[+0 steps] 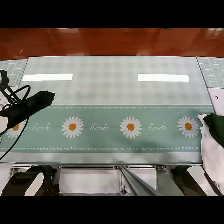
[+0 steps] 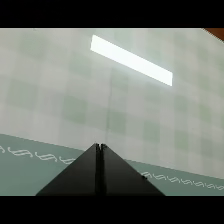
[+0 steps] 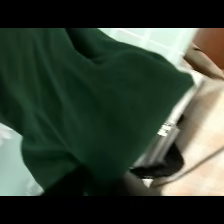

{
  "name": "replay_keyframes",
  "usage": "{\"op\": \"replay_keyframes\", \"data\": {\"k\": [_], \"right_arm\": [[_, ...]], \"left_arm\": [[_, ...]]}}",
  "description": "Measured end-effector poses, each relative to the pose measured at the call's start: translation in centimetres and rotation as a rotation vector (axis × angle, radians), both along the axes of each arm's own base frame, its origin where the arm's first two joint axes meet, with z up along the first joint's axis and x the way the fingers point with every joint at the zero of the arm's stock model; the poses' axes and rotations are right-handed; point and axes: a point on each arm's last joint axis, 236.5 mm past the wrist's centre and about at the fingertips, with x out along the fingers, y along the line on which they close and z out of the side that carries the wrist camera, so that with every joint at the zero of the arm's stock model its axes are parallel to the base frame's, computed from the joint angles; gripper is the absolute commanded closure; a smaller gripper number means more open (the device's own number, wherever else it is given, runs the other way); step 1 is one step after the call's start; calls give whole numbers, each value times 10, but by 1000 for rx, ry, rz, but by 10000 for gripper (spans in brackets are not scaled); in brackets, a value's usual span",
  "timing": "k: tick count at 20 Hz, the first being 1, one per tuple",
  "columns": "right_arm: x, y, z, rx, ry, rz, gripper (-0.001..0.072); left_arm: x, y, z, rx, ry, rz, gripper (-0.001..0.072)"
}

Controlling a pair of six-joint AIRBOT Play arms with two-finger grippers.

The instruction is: Fold the shirts.

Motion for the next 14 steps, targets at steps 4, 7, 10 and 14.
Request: {"op": "replay_keyframes", "data": {"k": [4, 7, 10, 14], "right_arm": [[-21, 3, -8, 9, 70, -48, 303], [-17, 0, -11, -3, 49, -54, 607], [28, -12, -10, -50, -133, 8, 690], [145, -12, 19, -146, -515, 277, 690]], "left_arm": [[3, 1, -8, 0, 20, 4, 691], [8, 3, -10, 2, 22, 13, 691], [20, 6, 4, 49, -23, -6, 692], [51, 22, 49, 120, -122, -8, 692]]}}
